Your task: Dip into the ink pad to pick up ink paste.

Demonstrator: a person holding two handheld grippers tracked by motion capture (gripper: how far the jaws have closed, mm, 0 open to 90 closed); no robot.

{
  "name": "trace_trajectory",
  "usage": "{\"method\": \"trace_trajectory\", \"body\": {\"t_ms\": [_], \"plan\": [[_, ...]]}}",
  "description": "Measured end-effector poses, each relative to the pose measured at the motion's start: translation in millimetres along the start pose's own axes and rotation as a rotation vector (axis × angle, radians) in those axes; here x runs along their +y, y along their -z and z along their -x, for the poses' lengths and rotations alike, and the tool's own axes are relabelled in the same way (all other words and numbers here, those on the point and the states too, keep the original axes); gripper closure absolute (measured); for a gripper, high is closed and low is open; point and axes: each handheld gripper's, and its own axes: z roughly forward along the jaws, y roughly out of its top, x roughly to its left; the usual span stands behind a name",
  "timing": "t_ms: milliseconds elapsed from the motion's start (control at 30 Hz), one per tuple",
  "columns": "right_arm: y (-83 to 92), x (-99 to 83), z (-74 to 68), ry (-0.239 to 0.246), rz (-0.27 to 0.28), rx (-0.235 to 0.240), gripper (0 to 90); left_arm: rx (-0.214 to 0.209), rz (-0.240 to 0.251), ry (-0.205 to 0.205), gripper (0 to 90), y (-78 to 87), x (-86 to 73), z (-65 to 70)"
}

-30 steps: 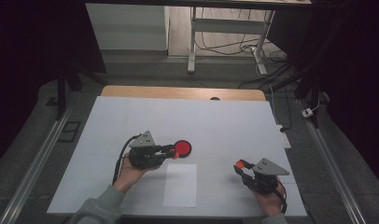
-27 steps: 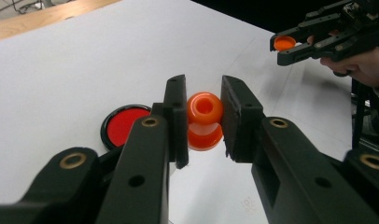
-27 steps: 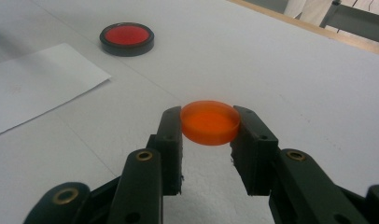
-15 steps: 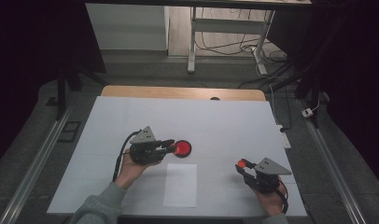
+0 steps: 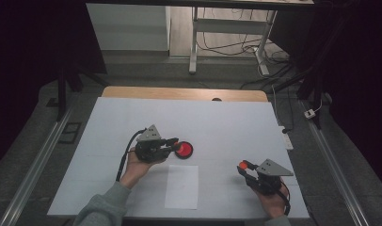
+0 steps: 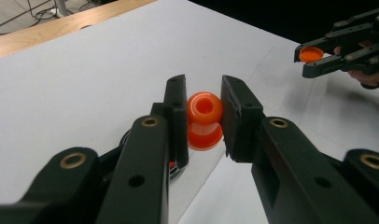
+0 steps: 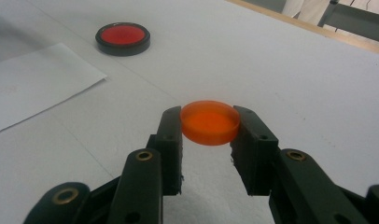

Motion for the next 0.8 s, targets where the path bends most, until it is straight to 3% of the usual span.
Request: {"method": "trace_trajectory", "body": {"t_ms": [800], "plan": [[-4.5, 0.1, 1.5, -0.013, -0.001, 0.002, 64.2, 0.004, -0.024, 0.002, 72.8, -22.7, -4.5, -12.7]]}}
